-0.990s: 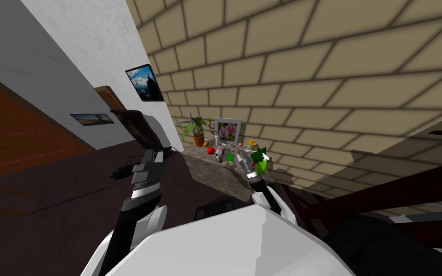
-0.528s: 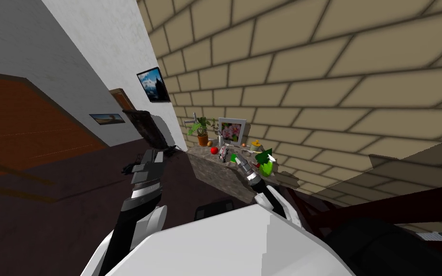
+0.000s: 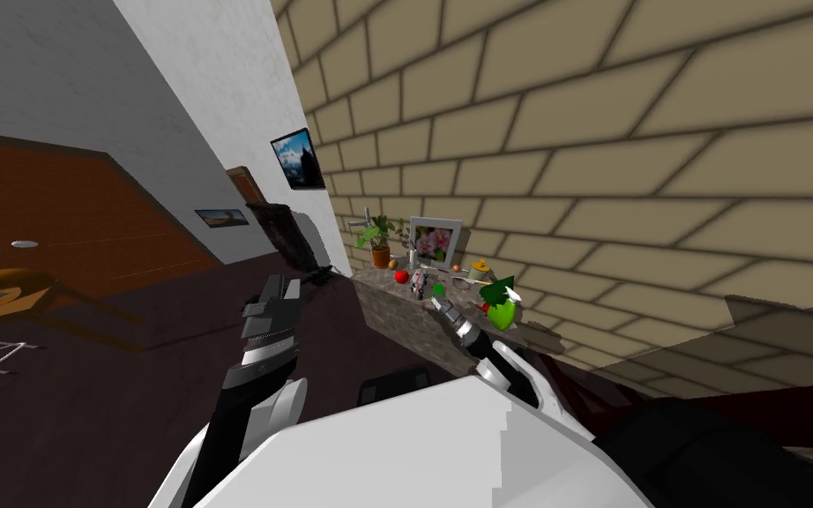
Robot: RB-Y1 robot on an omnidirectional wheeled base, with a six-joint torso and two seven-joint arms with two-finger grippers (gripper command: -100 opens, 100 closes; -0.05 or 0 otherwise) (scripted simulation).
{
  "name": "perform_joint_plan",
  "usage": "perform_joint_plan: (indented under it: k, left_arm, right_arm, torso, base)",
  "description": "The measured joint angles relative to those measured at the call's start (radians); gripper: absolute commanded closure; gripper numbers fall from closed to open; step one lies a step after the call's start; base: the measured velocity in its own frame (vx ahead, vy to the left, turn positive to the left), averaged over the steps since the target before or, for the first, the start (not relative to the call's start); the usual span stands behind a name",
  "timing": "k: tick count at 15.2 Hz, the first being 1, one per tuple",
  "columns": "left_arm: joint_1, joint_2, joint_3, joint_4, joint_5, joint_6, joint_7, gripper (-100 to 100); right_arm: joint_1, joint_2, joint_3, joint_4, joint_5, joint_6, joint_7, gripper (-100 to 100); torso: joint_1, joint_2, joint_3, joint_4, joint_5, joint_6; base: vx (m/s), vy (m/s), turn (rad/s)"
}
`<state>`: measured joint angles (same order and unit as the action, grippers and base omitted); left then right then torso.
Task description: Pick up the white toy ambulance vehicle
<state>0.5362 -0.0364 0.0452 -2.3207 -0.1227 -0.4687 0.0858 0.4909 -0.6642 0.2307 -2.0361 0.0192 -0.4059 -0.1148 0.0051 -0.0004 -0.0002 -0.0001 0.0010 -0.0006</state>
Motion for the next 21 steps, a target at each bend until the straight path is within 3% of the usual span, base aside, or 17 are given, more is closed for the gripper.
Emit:
perform_joint_plan:
  k: [21]
  left_arm:
    - [0.000,0.000,0.000,0.000,0.000,0.000,0.000,0]
  right_arm:
    - [-0.035,-0.439,0.133,0.158,0.034,0.030,-0.040,-100]
  torso:
    - [0.001,0.000,0.000,0.000,0.001,0.000]
  base:
    - [0.010,0.062,0.092]
